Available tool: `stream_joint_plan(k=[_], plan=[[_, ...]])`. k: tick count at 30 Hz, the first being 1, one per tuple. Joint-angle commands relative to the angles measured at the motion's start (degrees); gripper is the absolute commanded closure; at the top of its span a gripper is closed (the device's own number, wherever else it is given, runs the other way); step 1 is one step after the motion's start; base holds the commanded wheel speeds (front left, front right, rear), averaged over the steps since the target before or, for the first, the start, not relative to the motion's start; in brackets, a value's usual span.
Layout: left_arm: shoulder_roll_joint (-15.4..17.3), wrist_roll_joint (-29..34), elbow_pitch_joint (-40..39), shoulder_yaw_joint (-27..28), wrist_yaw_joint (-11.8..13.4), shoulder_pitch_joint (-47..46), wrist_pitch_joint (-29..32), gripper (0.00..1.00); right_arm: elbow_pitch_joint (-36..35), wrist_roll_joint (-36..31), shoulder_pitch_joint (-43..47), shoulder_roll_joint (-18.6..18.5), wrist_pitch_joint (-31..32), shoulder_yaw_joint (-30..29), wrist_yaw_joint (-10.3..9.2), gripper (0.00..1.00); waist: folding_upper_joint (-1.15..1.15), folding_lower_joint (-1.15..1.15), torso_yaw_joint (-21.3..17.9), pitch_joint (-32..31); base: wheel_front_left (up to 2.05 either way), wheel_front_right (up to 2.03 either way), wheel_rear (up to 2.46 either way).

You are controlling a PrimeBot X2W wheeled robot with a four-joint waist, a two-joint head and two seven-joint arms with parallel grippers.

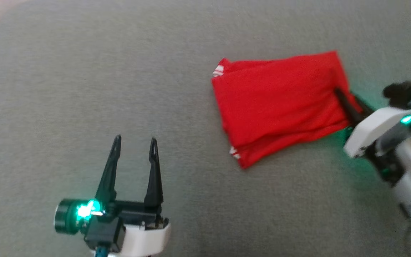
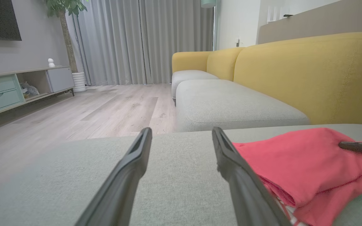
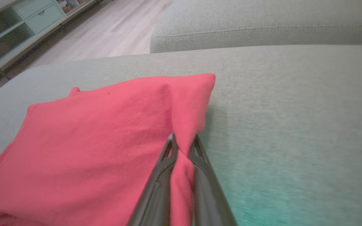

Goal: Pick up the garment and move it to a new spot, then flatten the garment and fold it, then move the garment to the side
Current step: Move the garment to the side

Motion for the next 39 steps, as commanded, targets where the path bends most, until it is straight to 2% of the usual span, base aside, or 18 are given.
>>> stream_joint_plan(k=[1, 6, 11, 16, 24, 25, 26, 27, 28, 29, 32, 34, 39], plan=[[-0.33, 0.71, -2.12, 1.35, 0.31, -2.35, -0.29, 0.0, -1.85, 0.22, -1.25, -2.28, -0.34, 0.55, 0.37, 1.0, 0.0, 0.0, -2.43, 2.48, 0.0, 0.0, 0.0], [-0.34, 0.91, -2.4, 1.3, 0.23, -6.03, -0.29, 0.0, -8.69, 0.51, -3.05, -14.11, 0.15, 2.67, 0.37, 1.0, 0.0, 0.0, -6.74, 7.59, 0.0, 0.0, 0.0], [-0.34, 1.5, -1.81, 1.33, -0.48, -9.46, -0.29, 0.0, -13.2, 0.27, -3.0, -23.65, 0.16, 0.03, 0.37, 1.0, 0.0, 0.0, -9.74, 10.93, 0.0, 0.0, 0.0], [-0.32, 2.07, -1.42, 1.61, -1.09, -11.72, -0.29, 0.0, -14.47, -0.78, -1.76, -30.3, 0.8, -4.17, 0.37, 1.0, 0.0, 0.0, -11.33, 12.93, 0.0, 0.0, 0.0], [-0.32, 2.29, -1.28, 1.33, -1.72, -13.73, -0.29, 0.0, -11.0, -1.16, 0.9, -38.59, 1.2, -12.71, 0.37, 1.0, 0.0, 0.0, -10.9, 15.84, 0.0, 0.0, 0.0], [-0.33, 2.25, -1.21, 1.31, -1.72, -13.91, -0.29, 0.0, -10.42, -1.25, 1.28, -39.23, 1.17, -13.75, 0.37, 0.87, 0.0, 0.0, -10.7, 16.14, 0.0, 0.0, 0.0], [-0.33, 2.2, -1.17, 1.28, -1.72, -14.06, -0.29, 0.0, -9.82, -1.49, 1.65, -39.75, 1.19, -14.66, 0.37, 0.84, 0.0, 0.0, -10.52, 16.36, 0.0, 0.0, 0.0], [-0.33, 2.13, -1.12, 1.22, -1.7, -14.17, -0.29, 0.0, -9.18, -1.96, 2.02, -40.2, 1.43, -15.36, 0.37, 0.76, 0.0, 0.0, -10.35, 16.53, 0.0, 0.0, 0.0], [-0.33, 2.07, -1.08, 1.15, -1.68, -14.28, -0.29, 0.0, -8.48, -2.8, 2.26, -40.54, 1.47, -16.12, 0.37, 0.31, 0.0, 0.0, -10.19, 16.66, 0.0, 0.0, 0.0], [-0.33, 1.99, -1.02, 1.05, -1.66, -14.4, -0.29, 0.0, -7.75, -3.97, 2.27, -40.6, 1.22, -17.04, 0.37, 0.0, 0.0, 0.0, -10.0, 16.77, 0.0, 0.0, 0.0], [-0.33, 1.63, -0.6, 0.73, -1.5, -14.78, -0.29, 0.0, -6.58, -9.27, 1.94, -39.1, -0.62, -19.53, 0.37, 0.0, 0.0, 0.0, -9.25, 16.42, 0.0, 0.0, 0.0], [-0.33, 1.4, -0.35, 0.71, -1.31, -14.83, -0.29, 0.0, -6.68, -13.55, 1.62, -36.32, -2.05, -20.9, 0.37, 0.0, 0.0, 0.0, -8.76, 15.5, 0.0, 0.0, 0.0], [-0.33, 0.51, 0.8, 0.86, -1.1, -13.54, -0.29, 0.0, -9.35, -18.09, 3.86, -23.8, -3.15, -20.79, 0.37, 0.0, 0.0, 0.0, -7.53, 11.43, 0.0, 0.0, 0.0]])
